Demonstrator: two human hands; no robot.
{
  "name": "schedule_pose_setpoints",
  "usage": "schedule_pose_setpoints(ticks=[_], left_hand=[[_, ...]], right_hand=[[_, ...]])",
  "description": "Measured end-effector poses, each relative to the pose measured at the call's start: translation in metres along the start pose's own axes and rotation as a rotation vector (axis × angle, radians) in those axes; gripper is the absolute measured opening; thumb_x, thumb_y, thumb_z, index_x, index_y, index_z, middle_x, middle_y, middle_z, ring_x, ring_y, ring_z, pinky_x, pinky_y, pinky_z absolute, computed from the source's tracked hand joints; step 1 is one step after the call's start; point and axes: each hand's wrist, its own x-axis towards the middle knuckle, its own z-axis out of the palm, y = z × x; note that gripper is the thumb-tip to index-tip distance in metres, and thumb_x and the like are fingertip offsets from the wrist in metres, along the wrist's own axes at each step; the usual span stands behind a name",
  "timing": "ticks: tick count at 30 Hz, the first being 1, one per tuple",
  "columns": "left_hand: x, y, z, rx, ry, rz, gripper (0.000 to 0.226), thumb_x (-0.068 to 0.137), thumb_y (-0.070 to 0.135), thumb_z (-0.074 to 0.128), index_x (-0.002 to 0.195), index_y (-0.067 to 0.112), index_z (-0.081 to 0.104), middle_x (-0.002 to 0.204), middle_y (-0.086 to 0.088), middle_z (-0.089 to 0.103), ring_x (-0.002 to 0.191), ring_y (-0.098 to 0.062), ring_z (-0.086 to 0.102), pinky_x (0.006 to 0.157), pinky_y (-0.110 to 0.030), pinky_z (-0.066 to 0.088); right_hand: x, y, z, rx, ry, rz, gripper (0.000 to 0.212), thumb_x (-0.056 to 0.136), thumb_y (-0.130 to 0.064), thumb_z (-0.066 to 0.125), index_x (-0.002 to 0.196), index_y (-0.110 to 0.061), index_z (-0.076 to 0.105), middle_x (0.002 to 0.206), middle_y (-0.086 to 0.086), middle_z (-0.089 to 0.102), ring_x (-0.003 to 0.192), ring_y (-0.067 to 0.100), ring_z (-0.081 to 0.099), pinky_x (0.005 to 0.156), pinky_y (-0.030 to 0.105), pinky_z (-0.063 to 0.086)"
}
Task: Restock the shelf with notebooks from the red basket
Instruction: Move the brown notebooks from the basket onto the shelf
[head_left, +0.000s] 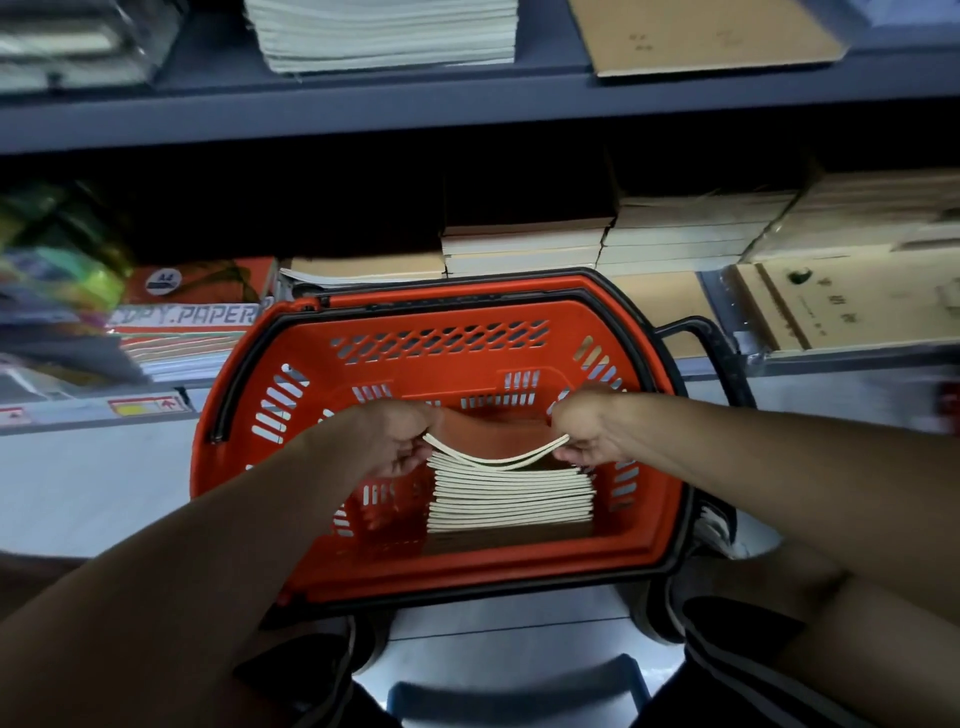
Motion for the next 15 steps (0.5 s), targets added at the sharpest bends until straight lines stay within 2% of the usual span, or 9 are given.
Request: schedule_pose_setpoints(ticks=[2,5,8,10,13,15], left_hand=[[-0.011,0.004,-0.001,-0.072,-0.045,0.025,0.009,0.096,0.013,0.061,0.100,0.012,0.068,0.084,-0.007,0.072,0.063,-0.014,0.066,0.041,-0.019,0.047],[-0.025,0.006,0.001,-0.180,-0.088,0.032,0.017,0.103,0.016,0.057,0.108,0.004,0.067,0.100,-0.022,0.076,0.072,-0.027,0.076,0.045,-0.024,0.056],[-0.036,0.003,0.006,-0.245,-0.065,0.045,0.018,0.106,0.017,0.052,0.108,0.004,0.064,0.105,-0.022,0.073,0.075,-0.030,0.076,0.046,-0.026,0.056],[-0.045,0.000,0.010,-0.285,-0.049,0.040,0.018,0.107,0.013,0.043,0.107,0.004,0.059,0.103,-0.022,0.072,0.069,-0.026,0.071,0.046,-0.024,0.052],[-0.051,-0.004,0.014,-0.304,-0.031,0.038,0.026,0.104,0.013,0.033,0.121,0.004,0.051,0.095,-0.023,0.075,0.048,-0.018,0.061,0.044,-0.023,0.044],[-0.054,-0.004,0.019,-0.313,-0.006,0.050,0.028,0.105,0.015,0.031,0.127,0.009,0.047,0.089,-0.021,0.073,0.042,-0.015,0.056,0.040,-0.019,0.041]], right_hand=[[-0.003,0.007,0.003,0.020,-0.064,0.017,0.022,0.103,-0.005,0.052,0.123,-0.010,0.061,0.117,0.010,0.065,0.078,0.014,0.066,0.038,0.017,0.047],[-0.016,0.012,-0.001,0.067,-0.092,0.025,0.018,0.104,-0.003,0.049,0.115,-0.008,0.063,0.103,0.009,0.067,0.059,0.011,0.064,0.037,0.016,0.043],[-0.039,0.015,-0.008,0.133,-0.132,0.011,0.016,0.104,0.001,0.049,0.105,-0.007,0.062,0.090,0.009,0.065,0.056,0.011,0.060,0.040,0.014,0.044],[-0.051,0.016,-0.016,0.195,-0.161,0.000,0.015,0.104,0.002,0.052,0.098,-0.009,0.061,0.089,0.009,0.064,0.059,0.011,0.057,0.045,0.013,0.044],[-0.062,0.014,-0.027,0.266,-0.131,-0.027,0.011,0.104,-0.001,0.054,0.101,-0.009,0.061,0.088,0.008,0.064,0.058,0.011,0.057,0.046,0.014,0.043],[-0.069,0.015,-0.030,0.278,-0.104,-0.039,0.009,0.103,-0.002,0.056,0.103,-0.009,0.061,0.089,0.008,0.065,0.055,0.010,0.056,0.043,0.015,0.041]])
